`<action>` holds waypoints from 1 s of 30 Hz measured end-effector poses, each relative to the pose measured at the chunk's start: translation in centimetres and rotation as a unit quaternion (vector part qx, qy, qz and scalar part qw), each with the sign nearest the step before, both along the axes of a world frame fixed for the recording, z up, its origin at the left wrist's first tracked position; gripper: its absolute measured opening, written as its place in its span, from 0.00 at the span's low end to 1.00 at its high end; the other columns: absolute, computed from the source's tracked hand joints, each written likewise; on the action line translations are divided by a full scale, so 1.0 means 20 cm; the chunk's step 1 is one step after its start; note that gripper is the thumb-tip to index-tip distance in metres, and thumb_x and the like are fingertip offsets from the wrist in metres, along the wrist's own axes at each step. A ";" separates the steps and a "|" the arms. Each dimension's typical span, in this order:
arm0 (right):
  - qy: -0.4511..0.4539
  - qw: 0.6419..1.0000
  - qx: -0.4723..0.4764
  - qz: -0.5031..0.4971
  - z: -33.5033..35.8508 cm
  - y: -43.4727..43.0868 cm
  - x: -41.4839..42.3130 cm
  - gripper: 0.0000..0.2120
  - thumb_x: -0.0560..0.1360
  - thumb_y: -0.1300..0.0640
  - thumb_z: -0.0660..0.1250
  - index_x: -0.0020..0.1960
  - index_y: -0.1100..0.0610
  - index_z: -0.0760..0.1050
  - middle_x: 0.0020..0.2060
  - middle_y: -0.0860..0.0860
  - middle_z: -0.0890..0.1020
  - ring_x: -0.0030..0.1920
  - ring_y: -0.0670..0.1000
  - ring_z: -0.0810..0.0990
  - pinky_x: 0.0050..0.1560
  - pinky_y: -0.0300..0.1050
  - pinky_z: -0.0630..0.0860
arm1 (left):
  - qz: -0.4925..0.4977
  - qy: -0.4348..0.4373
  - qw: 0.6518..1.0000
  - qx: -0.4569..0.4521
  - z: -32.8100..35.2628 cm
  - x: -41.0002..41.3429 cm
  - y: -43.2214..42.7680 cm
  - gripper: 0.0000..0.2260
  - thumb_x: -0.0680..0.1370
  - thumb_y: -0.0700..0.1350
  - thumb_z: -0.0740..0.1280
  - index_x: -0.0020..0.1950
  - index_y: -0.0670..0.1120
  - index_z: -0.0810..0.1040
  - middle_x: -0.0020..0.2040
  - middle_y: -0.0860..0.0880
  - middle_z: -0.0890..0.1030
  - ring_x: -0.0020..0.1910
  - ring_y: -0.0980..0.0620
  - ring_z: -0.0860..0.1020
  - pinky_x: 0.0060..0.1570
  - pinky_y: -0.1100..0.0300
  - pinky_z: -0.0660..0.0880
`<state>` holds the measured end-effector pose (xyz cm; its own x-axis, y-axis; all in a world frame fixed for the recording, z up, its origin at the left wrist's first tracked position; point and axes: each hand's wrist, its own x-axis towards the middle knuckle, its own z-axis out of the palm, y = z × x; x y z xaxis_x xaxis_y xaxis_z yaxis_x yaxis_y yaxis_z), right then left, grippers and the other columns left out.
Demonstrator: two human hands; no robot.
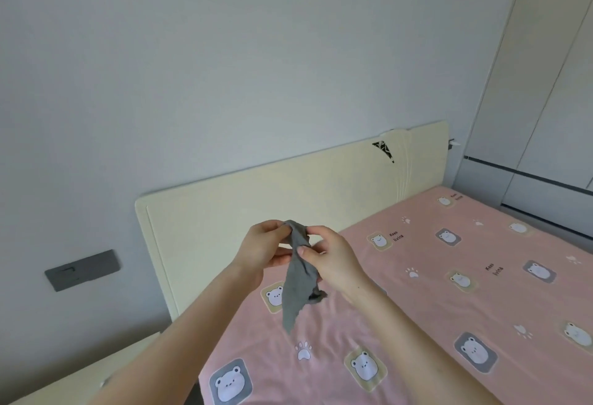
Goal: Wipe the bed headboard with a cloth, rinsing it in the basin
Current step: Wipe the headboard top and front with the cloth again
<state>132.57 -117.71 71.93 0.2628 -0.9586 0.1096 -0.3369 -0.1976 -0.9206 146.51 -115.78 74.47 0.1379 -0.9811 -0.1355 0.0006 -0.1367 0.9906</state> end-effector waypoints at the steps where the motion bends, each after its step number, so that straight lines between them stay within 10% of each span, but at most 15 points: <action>1: 0.003 1.000 -0.002 0.002 0.00 -0.11 0.00 0.11 0.73 0.57 0.68 0.46 0.41 0.73 0.37 0.52 0.80 0.39 0.55 0.80 0.42 0.51 0.77 | 0.015 0.006 1.000 0.004 0.00 -0.01 -0.09 0.08 0.78 0.41 0.60 0.49 0.41 0.78 0.44 0.45 0.82 0.35 0.50 0.80 0.35 0.64 0.77; 9: 0.045 0.999 -0.005 0.027 0.07 -0.86 -0.17 0.17 0.75 0.61 0.65 0.30 0.48 0.70 0.21 0.38 0.73 0.25 0.40 0.69 0.29 0.32 0.61 | 0.051 -0.011 0.995 0.081 0.07 -0.10 -0.72 0.08 0.75 0.42 0.66 0.52 0.41 0.78 0.44 0.46 0.82 0.40 0.48 0.81 0.35 0.62 0.79; 16: -0.036 0.999 0.027 -0.024 0.14 -1.21 -0.14 0.07 0.75 0.61 0.64 0.41 0.56 0.79 0.28 0.50 0.76 0.30 0.52 0.73 0.33 0.46 0.71 | 0.130 -0.001 0.986 0.103 0.07 0.14 -0.95 0.04 0.75 0.42 0.68 0.48 0.43 0.79 0.47 0.46 0.81 0.43 0.48 0.81 0.41 0.59 0.79; 30: -0.111 0.985 0.127 -0.027 -0.10 -1.97 1.02 0.09 0.76 0.64 0.61 0.43 0.56 0.79 0.37 0.52 0.80 0.37 0.49 0.77 0.32 0.37 0.75 | 0.340 -0.114 0.916 0.181 -0.46 1.35 -1.64 0.10 0.76 0.43 0.61 0.39 0.41 0.77 0.38 0.44 0.81 0.34 0.45 0.79 0.35 0.59 0.72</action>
<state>153.05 -157.10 69.94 0.2070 -0.9745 -0.0869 -0.1257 0.0616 -0.9902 173.53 -148.61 65.19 0.7658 -0.5546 -0.3256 0.0055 -0.5006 0.8656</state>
